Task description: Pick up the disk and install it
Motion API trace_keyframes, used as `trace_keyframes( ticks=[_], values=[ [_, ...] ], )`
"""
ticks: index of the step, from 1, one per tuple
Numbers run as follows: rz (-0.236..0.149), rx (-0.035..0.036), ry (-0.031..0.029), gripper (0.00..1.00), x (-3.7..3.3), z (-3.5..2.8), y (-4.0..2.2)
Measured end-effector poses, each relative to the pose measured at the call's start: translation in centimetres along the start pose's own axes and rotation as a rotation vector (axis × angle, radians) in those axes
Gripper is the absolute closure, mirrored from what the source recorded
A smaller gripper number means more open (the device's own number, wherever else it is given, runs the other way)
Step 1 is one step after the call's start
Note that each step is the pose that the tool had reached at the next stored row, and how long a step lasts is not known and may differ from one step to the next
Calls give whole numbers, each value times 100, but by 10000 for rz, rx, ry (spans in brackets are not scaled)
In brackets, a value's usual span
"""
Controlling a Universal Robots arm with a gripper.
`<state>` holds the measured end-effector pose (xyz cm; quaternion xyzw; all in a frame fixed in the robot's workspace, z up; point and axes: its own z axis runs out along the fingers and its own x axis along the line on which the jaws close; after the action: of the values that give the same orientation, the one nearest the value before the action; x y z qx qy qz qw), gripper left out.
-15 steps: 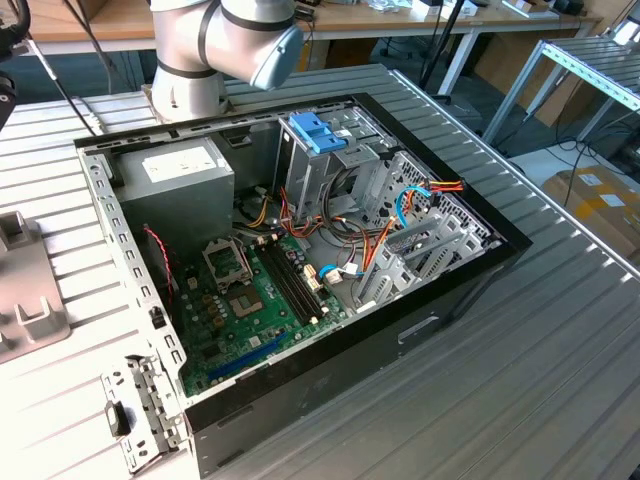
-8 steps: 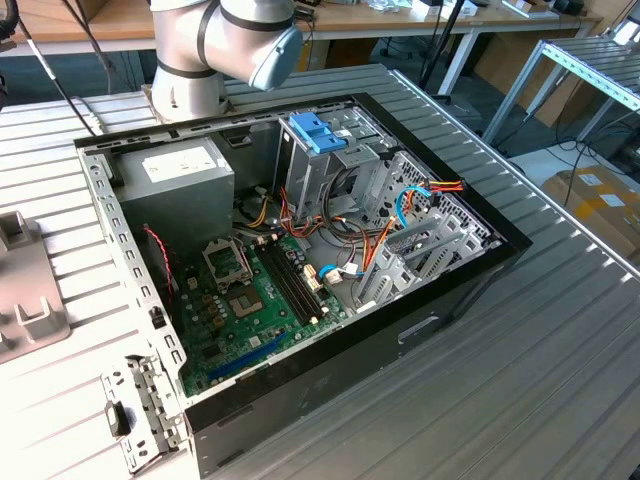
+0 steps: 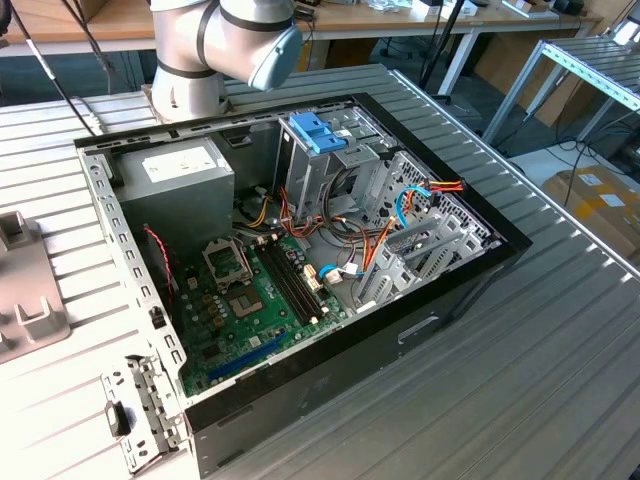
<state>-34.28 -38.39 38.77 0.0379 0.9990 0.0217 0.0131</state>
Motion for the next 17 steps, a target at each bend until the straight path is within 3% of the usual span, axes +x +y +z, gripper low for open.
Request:
trace_keyframes(
  ticks=[17],
  values=[
    [0,1,1,89,96,7,37]
  ],
)
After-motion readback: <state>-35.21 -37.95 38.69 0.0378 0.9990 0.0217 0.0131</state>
